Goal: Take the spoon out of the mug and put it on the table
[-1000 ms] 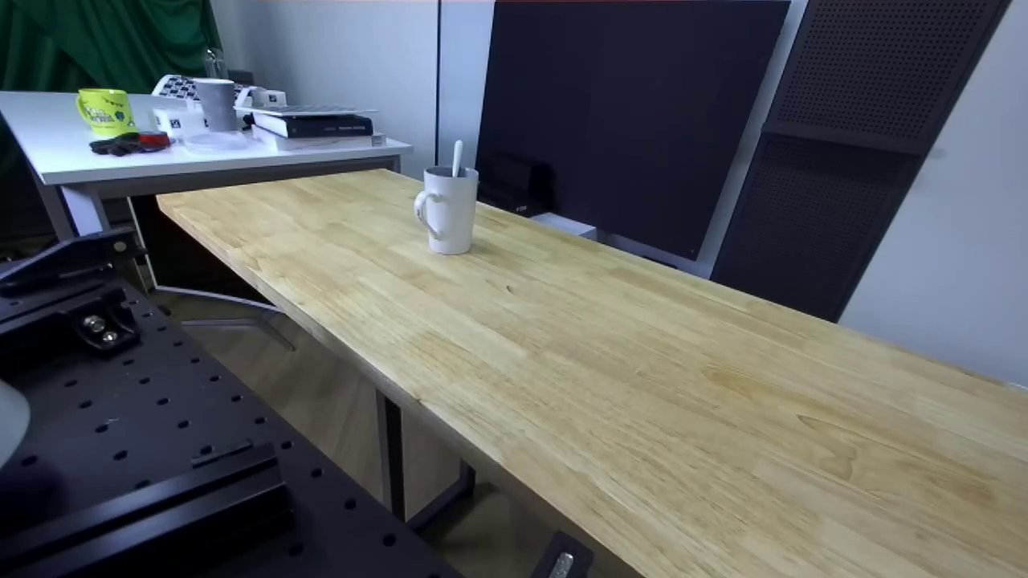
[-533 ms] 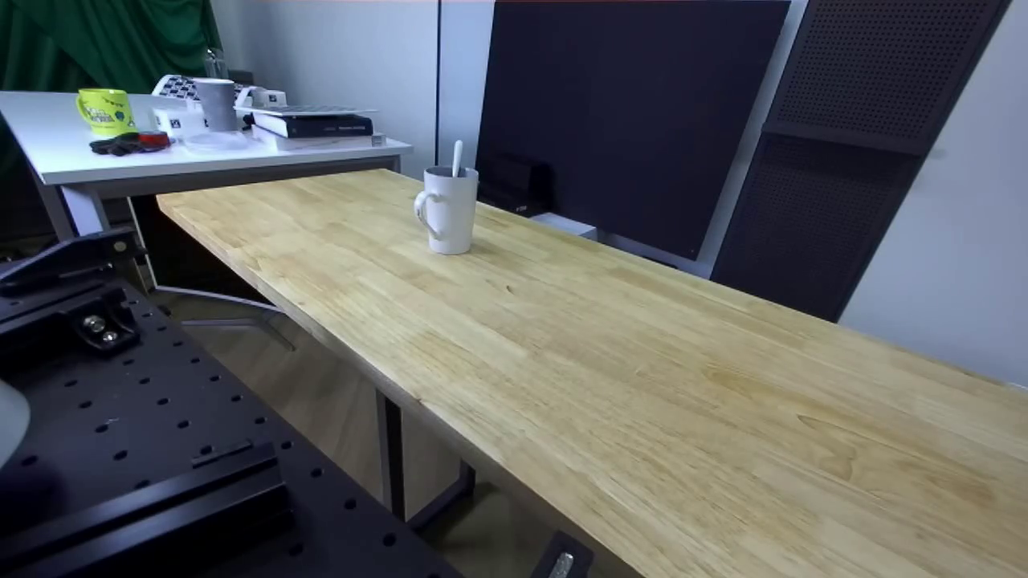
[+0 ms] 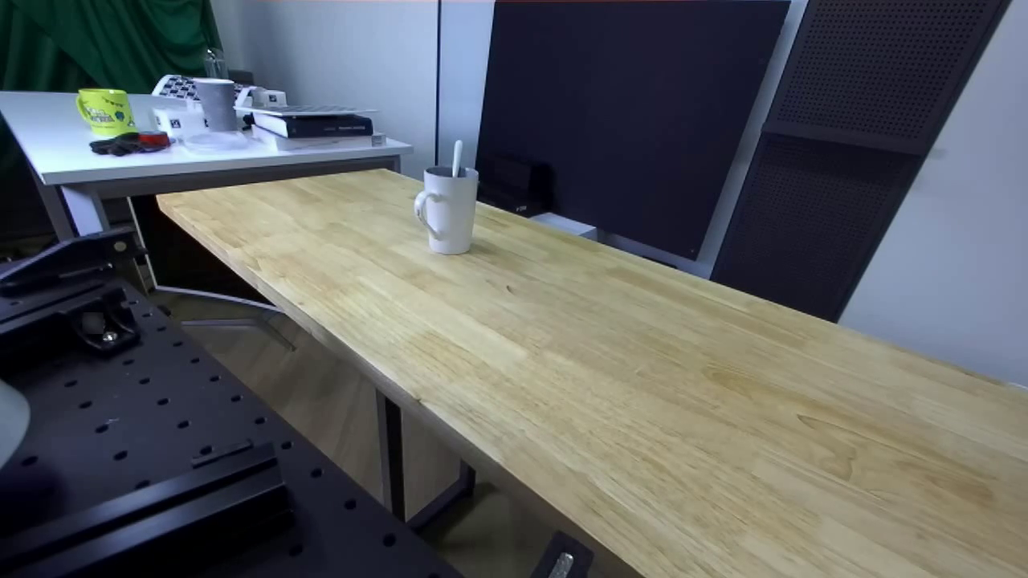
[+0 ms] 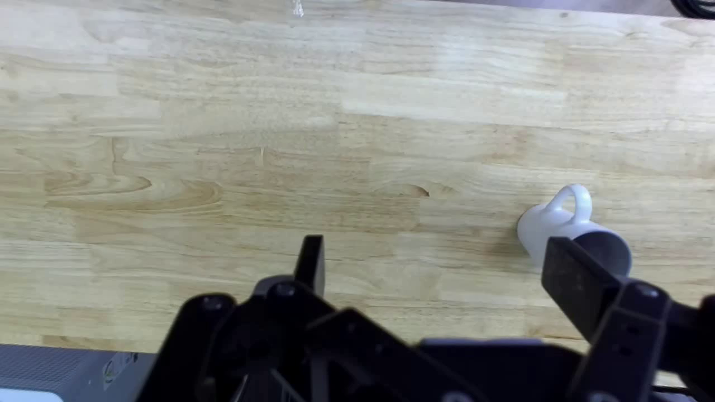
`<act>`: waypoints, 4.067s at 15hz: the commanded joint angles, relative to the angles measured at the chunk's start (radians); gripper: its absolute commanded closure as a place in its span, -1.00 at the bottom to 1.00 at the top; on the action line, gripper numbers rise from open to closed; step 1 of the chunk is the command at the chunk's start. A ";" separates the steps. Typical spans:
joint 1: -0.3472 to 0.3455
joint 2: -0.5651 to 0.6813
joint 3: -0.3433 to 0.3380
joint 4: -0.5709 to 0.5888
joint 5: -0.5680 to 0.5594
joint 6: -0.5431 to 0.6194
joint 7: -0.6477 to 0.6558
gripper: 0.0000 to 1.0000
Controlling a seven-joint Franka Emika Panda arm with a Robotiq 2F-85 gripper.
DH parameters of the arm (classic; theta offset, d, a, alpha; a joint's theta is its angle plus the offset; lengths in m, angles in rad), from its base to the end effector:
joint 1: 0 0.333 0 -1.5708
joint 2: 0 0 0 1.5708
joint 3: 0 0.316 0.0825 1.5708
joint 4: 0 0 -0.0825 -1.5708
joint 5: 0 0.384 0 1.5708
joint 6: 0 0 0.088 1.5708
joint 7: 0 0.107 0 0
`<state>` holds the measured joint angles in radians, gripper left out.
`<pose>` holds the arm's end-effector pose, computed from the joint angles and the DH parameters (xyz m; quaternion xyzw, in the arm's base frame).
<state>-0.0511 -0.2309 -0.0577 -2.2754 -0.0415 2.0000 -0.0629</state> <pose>0.4674 -0.0544 0.4468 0.9996 -0.0130 -0.0233 0.0101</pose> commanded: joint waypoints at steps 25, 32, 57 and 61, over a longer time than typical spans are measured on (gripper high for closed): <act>0.187 0.777 0.171 0.926 -0.067 -0.378 -0.179 -1.00; 0.191 0.759 0.171 0.873 -0.067 -0.340 -0.163 -1.00; 0.269 1.048 0.192 1.031 -0.123 -0.371 -0.209 -1.00; 0.277 1.100 0.191 1.090 -0.133 -0.390 -0.219 -1.00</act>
<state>0.2125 0.8115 0.1386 -1.2809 -0.1583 1.6604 -0.2716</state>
